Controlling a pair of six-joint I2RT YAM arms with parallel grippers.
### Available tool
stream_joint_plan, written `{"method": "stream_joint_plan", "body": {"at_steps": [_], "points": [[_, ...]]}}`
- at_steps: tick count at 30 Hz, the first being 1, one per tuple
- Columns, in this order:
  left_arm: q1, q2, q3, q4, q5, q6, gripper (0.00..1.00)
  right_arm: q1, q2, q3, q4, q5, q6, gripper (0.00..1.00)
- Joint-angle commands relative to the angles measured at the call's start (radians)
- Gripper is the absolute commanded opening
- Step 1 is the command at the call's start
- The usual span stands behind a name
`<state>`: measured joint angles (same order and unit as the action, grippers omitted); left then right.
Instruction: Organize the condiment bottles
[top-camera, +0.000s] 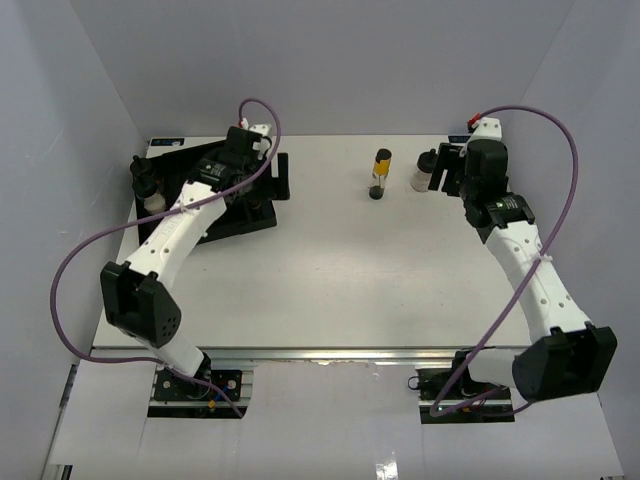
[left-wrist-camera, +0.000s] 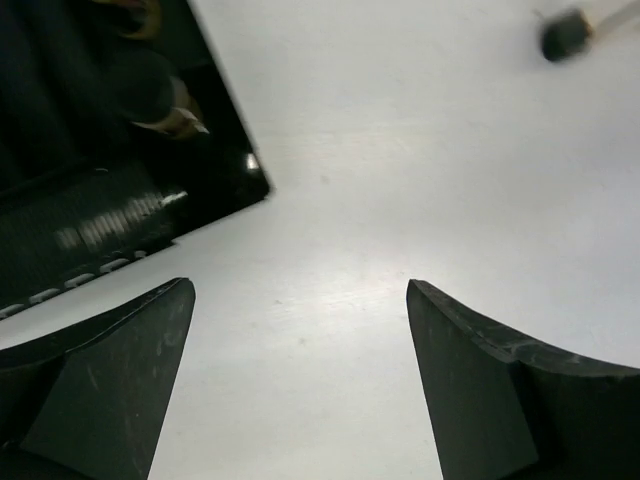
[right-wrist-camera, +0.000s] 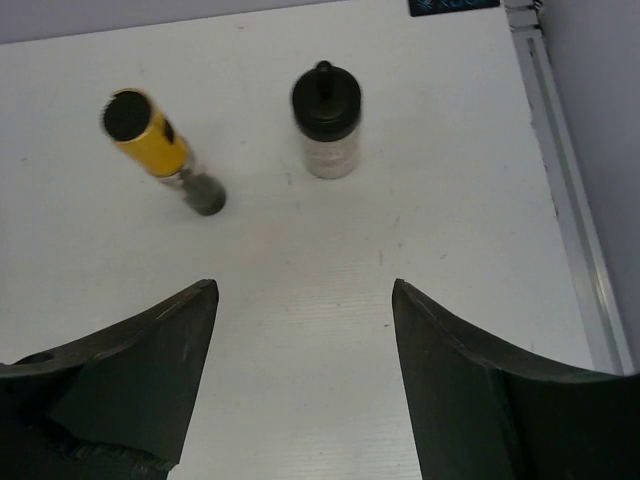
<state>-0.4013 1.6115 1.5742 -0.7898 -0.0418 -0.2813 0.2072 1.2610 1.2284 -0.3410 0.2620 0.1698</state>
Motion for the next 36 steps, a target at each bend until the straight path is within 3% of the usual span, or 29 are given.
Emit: {"method": "stream_joint_plan", "body": {"at_steps": [1, 12, 18, 32, 36], "points": [[-0.098, -0.096, -0.176, 0.116, 0.141, -0.035, 0.98, -0.082, 0.115, 0.060, 0.043, -0.110, 0.027, 0.79], [-0.113, -0.274, -0.421, 0.315, 0.207, -0.143, 0.98, -0.127, 0.483, 0.194, 0.185, -0.145, -0.032, 0.89], [-0.111, -0.256, -0.472, 0.371, 0.241, -0.153, 0.98, -0.141, 0.597, 0.244, 0.307, -0.168, -0.074, 0.93], [-0.111, -0.259, -0.531, 0.486, 0.277, -0.196, 0.98, -0.149, 0.927, 0.647, 0.212, -0.209, -0.150, 0.93], [-0.112, -0.257, -0.523, 0.474, 0.253, -0.185, 0.98, -0.149, 0.939, 0.643, 0.229, -0.238, -0.135, 0.90]]}}
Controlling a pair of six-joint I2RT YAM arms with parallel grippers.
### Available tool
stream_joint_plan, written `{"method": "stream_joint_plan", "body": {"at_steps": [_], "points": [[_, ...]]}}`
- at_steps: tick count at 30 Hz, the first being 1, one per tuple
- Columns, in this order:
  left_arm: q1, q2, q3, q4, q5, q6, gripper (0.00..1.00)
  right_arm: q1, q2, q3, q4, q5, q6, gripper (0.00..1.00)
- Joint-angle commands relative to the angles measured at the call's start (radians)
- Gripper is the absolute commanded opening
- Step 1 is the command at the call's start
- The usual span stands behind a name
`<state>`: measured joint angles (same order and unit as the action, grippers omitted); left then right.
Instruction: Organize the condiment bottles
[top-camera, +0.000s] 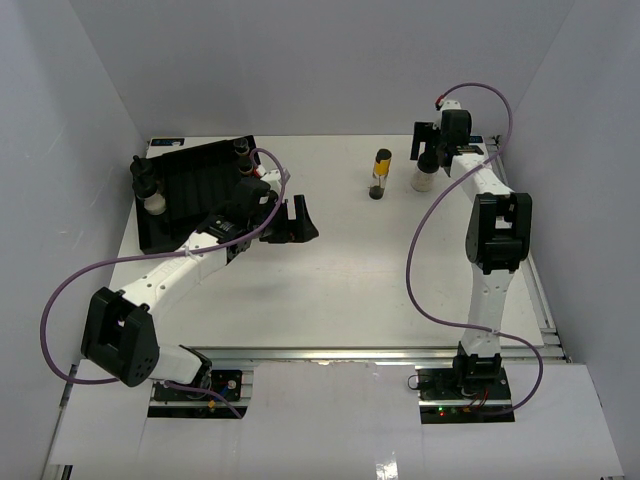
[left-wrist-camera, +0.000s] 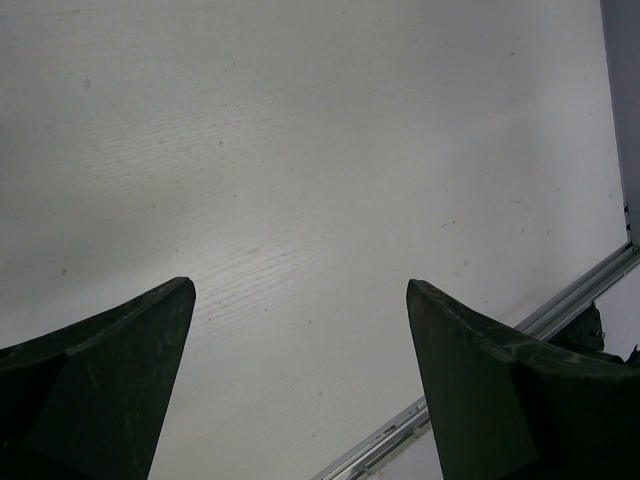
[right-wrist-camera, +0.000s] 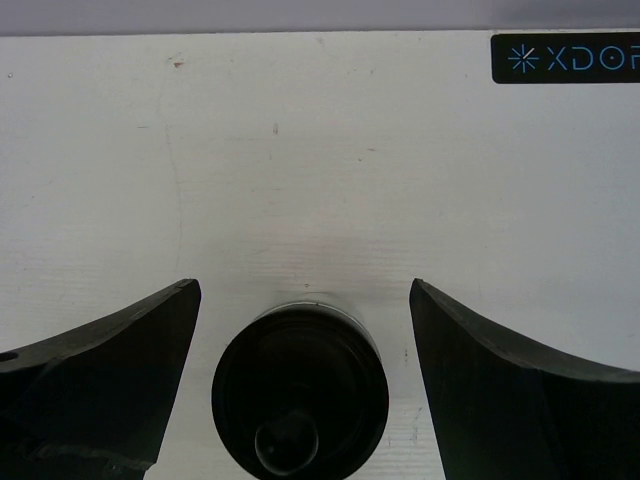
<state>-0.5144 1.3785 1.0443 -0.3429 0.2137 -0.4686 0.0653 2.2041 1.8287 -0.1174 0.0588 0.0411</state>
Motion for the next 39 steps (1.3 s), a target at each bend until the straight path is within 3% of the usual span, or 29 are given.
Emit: {"method": "stream_joint_plan", "body": {"at_steps": [1, 7, 11, 17, 19, 24, 28, 34, 39], "points": [[0.001, -0.022, 0.008, 0.027, -0.007, 0.005, 0.98, -0.007, -0.003, 0.038, 0.010, -0.039, -0.003, 0.89], [0.001, -0.018, 0.003, 0.027, -0.011, 0.008, 0.98, -0.007, 0.033, 0.077, -0.030, -0.030, 0.000, 0.85], [0.002, -0.018, 0.005, 0.031, -0.011, 0.008, 0.98, -0.007, 0.028, 0.055, -0.039, -0.009, -0.001, 0.73], [0.001, -0.025, 0.014, 0.017, -0.015, 0.007, 0.98, -0.007, 0.019, 0.036, -0.098, 0.009, -0.011, 0.70], [0.002, -0.032, 0.014, 0.008, -0.029, 0.007, 0.98, -0.007, 0.021, 0.036, -0.108, 0.017, -0.013, 0.63], [0.001, -0.051, 0.014, -0.019, -0.047, 0.008, 0.98, -0.007, -0.020, -0.004, -0.128, 0.035, -0.009, 0.29], [0.001, -0.072, 0.029, -0.040, -0.057, 0.007, 0.98, -0.005, -0.120, -0.070, -0.163, 0.054, 0.004, 0.10], [0.002, -0.085, 0.081, -0.070, -0.075, -0.002, 0.98, 0.027, -0.366, -0.335, -0.187, 0.056, 0.028, 0.08], [0.003, -0.079, 0.140, -0.126, -0.111, 0.002, 0.98, 0.130, -0.615, -0.605, -0.165, 0.068, 0.040, 0.08]]}}
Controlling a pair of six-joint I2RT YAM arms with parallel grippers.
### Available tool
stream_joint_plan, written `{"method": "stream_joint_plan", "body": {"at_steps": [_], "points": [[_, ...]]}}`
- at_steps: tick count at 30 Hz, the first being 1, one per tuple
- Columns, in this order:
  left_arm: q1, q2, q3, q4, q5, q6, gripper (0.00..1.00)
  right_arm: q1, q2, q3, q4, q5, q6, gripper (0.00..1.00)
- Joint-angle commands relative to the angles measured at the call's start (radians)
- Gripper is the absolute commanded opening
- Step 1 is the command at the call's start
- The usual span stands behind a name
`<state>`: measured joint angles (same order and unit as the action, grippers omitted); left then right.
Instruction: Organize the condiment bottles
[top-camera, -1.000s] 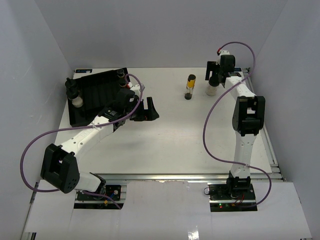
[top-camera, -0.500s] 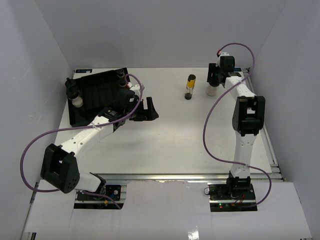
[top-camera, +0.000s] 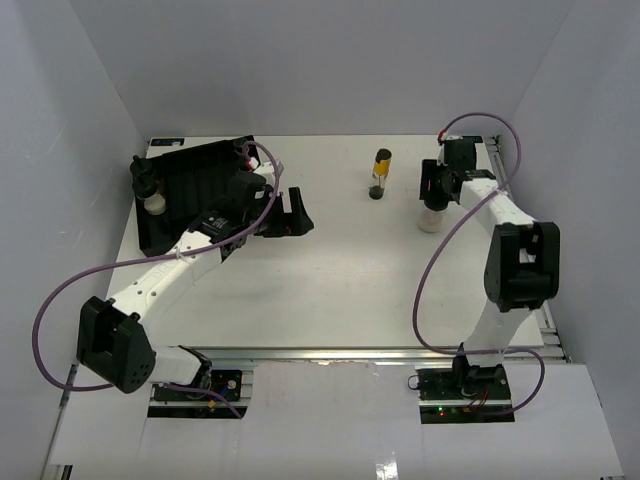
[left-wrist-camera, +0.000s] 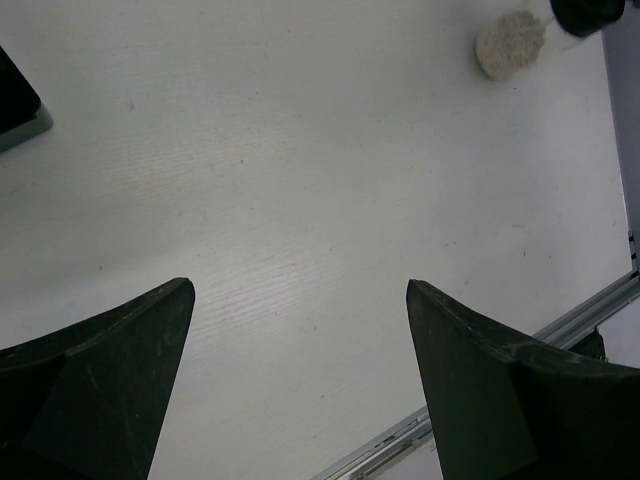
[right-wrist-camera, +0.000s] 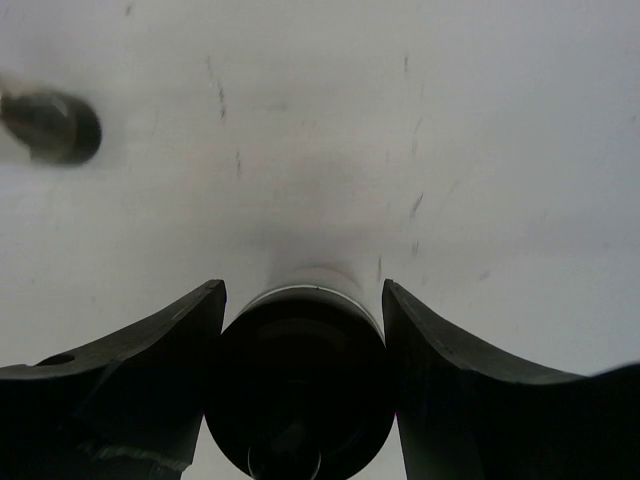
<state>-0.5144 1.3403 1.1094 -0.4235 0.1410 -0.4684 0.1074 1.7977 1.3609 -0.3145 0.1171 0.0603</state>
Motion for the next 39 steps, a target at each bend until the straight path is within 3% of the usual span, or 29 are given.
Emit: {"method": "stream_joint_plan", "body": {"at_steps": [1, 5, 10, 17, 26, 29, 34, 39], "points": [[0.003, -0.043, 0.089, -0.061, -0.047, 0.002, 0.98, 0.128, -0.251, -0.193, 0.041, 0.015, 0.025, 0.08], [0.004, -0.080, 0.116, -0.117, -0.101, -0.003, 0.98, 0.303, -0.426, -0.332, 0.091, 0.044, 0.035, 0.08], [0.008, -0.182, 0.070, -0.173, -0.171, -0.047, 0.98, 0.517, -0.478, -0.406, 0.183, 0.065, 0.082, 0.08], [0.010, -0.264, 0.023, -0.256, -0.229, -0.077, 0.98, 0.761, -0.337, -0.295, 0.248, 0.160, 0.091, 0.08], [0.011, -0.314, -0.021, -0.256, -0.261, -0.082, 0.98, 0.843, -0.179, -0.220, 0.299, 0.156, 0.113, 0.08], [0.010, -0.317, -0.030, -0.250, -0.262, -0.076, 0.98, 0.855, -0.160, -0.227, 0.302, 0.156, 0.117, 0.16], [0.010, -0.308, -0.037, -0.242, -0.251, -0.053, 0.98, 0.864, -0.141, -0.227, 0.302, 0.168, 0.121, 0.50], [0.011, -0.298, -0.020, -0.255, -0.232, -0.036, 0.98, 0.864, -0.164, -0.221, 0.302, 0.215, 0.113, 0.73]]}}
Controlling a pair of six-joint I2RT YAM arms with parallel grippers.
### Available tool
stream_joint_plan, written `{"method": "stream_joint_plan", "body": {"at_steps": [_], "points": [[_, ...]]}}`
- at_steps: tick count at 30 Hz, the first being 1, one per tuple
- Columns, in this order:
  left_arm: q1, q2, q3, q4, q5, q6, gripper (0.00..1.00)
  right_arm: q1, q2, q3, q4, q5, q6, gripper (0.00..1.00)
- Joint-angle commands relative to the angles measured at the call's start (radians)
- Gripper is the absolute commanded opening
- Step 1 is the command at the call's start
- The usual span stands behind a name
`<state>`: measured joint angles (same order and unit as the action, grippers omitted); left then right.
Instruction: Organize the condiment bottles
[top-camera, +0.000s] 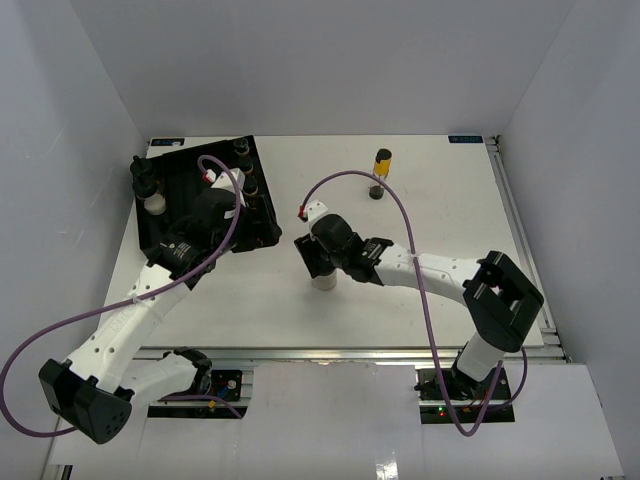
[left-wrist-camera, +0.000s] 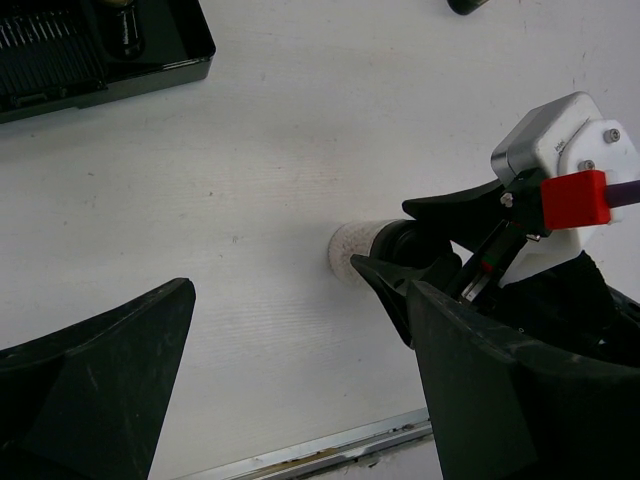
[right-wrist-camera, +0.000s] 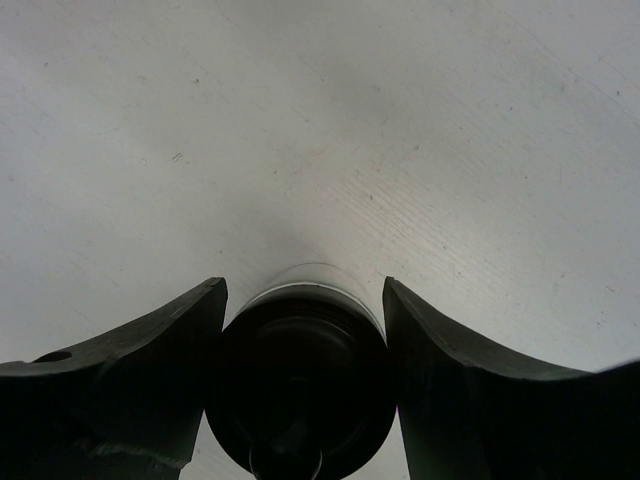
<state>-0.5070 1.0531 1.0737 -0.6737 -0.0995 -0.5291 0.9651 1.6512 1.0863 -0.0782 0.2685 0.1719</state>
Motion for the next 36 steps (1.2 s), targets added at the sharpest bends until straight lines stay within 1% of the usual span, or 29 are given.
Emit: {"method": "stream_joint_plan", "body": {"at_steps": [1, 7, 9, 13, 15, 17, 20, 21, 23, 25, 28, 36], "points": [[0.002, -0.009, 0.025, -0.011, 0.010, 0.029, 0.98, 0.006, -0.023, 0.064, 0.063, 0.079, -0.004, 0.75], [0.002, 0.019, 0.102, -0.064, 0.028, 0.071, 0.98, -0.005, -0.056, 0.181, -0.013, 0.159, -0.061, 0.87], [0.004, 0.026, 0.120, -0.073, 0.048, 0.083, 0.98, -0.019, -0.069, 0.215, -0.042, 0.174, -0.071, 0.88], [0.001, 0.058, 0.139, -0.080, 0.129, 0.120, 0.98, -0.100, -0.123, 0.255, -0.126, 0.195, -0.070, 0.88], [-0.004, 0.096, 0.129, -0.073, 0.174, 0.129, 0.98, -0.162, -0.177, 0.240, -0.169, 0.196, -0.061, 0.88], [-0.029, 0.157, 0.123, -0.072, 0.172, 0.136, 0.98, -0.226, -0.227, 0.194, -0.179, 0.174, -0.058, 0.88], [-0.091, 0.230, 0.134, -0.064, 0.116, 0.133, 0.98, -0.297, -0.349, 0.128, -0.181, 0.142, -0.061, 0.88], [-0.125, 0.267, 0.138, -0.064, 0.065, 0.129, 0.98, -0.307, -0.395, 0.109, -0.179, 0.133, -0.067, 0.88], [-0.158, 0.315, 0.165, -0.066, 0.036, 0.129, 0.98, -0.330, -0.439, 0.060, -0.181, 0.120, -0.071, 0.89], [-0.200, 0.374, 0.192, -0.069, 0.010, 0.132, 0.98, -0.344, -0.493, 0.010, -0.181, 0.115, -0.075, 0.89], [-0.251, 0.420, 0.212, -0.069, 0.000, 0.136, 0.98, -0.362, -0.537, -0.029, -0.173, 0.111, -0.086, 0.90], [-0.293, 0.471, 0.255, -0.051, -0.006, 0.130, 0.98, -0.370, -0.575, -0.046, -0.172, 0.106, -0.092, 0.90]]}}
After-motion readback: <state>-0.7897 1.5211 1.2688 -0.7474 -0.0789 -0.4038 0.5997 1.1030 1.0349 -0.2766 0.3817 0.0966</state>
